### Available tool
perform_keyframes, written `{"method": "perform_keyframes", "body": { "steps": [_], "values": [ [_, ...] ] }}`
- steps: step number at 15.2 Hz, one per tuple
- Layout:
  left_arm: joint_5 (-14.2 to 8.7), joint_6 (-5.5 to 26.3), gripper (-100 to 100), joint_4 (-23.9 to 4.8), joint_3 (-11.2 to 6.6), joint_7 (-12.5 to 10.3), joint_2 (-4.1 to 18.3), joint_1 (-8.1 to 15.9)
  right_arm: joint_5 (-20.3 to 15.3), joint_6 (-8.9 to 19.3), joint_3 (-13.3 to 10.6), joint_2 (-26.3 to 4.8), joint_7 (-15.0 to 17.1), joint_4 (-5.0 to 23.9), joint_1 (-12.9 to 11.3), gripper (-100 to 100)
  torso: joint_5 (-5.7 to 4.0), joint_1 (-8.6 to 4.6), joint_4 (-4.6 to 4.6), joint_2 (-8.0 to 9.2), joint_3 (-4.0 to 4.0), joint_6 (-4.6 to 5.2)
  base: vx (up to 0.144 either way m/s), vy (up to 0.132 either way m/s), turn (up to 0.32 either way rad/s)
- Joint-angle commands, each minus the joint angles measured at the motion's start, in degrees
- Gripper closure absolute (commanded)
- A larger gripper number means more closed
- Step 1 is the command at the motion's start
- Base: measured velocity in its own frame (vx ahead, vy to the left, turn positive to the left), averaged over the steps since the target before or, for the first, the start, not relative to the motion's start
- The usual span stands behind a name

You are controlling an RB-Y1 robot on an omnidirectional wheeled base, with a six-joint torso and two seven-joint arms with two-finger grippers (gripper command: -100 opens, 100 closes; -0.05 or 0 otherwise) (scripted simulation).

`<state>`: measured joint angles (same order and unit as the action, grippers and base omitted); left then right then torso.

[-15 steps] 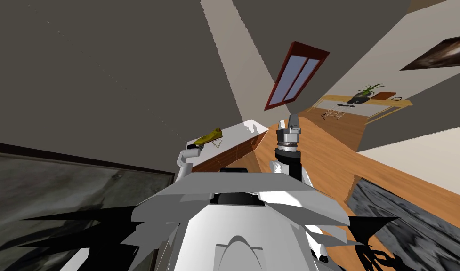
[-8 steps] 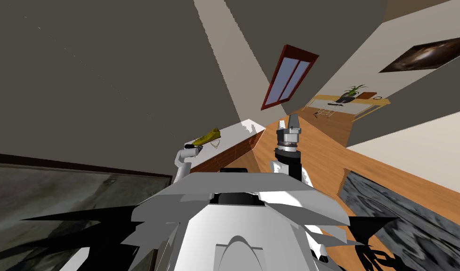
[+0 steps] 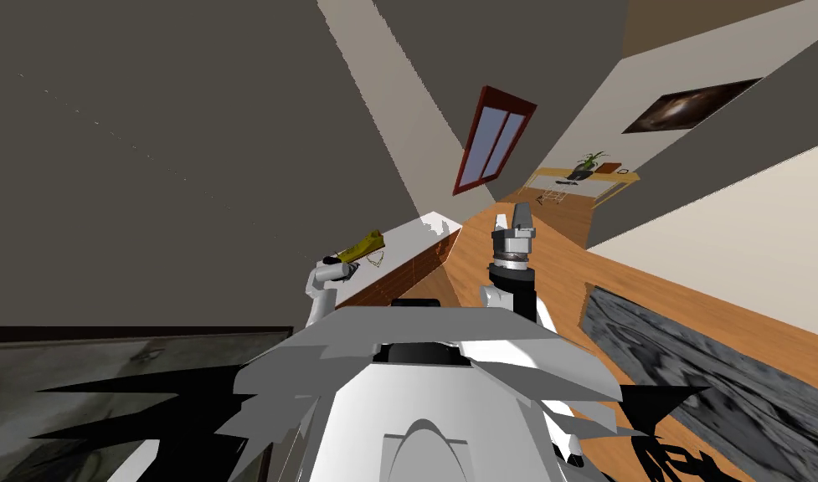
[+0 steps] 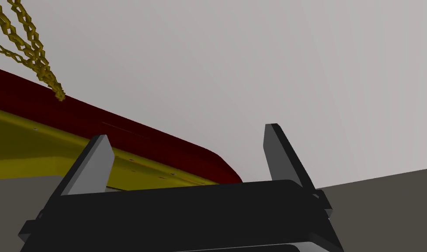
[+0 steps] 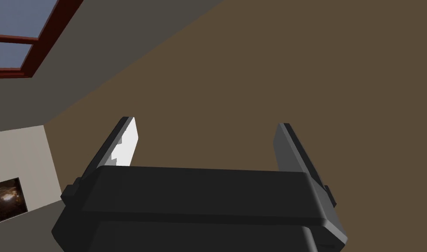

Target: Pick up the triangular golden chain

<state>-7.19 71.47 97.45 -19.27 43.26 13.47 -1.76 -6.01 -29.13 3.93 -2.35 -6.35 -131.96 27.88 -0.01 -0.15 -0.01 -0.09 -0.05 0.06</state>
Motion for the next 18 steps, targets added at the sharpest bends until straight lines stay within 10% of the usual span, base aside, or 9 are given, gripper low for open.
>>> {"method": "perform_keyframes", "body": {
  "steps": [1,7,16,17,18],
  "values": [
    [-1.07,2.42,-100,-0.34,-1.22,1.3,-0.23,-0.02,0.0,0.0,0.0,0.0,0.0,0.0,0.0,0,0.0,0.0,0.0,0.0,0.0,0.0,0.057,-0.02,-0.211],
    [-3.36,7.37,-100,-1.62,-3.54,4.27,-1.08,-0.26,0.0,0.0,0.0,0.0,0.0,0.0,0.0,0,0.02,0.07,0.0,0.05,0.02,-0.02,0.017,-0.004,-0.125],
    [-1.94,2.22,-100,-6.8,-1.56,1.9,-1.08,0.85,0.0,0.0,0.01,0.0,0.0,0.0,0.0,0,0.04,0.18,0.02,0.14,0.07,-0.03,-0.014,0.016,-0.042],
    [-2.36,3.5,100,-5.25,-2.12,2.49,-0.95,0.56,0.0,0.0,0.01,0.0,0.0,0.0,0.0,0,0.03,0.16,0.02,0.13,0.07,-0.04,0.004,-0.005,0.046],
    [-2.48,4.02,100,-4.63,-2.31,2.73,-0.96,0.42,0.0,0.0,0.01,0.0,0.0,0.0,0.01,0,0.02,0.1,0.02,0.09,0.05,-0.06,0.017,-0.02,0.085]
  ]
}}
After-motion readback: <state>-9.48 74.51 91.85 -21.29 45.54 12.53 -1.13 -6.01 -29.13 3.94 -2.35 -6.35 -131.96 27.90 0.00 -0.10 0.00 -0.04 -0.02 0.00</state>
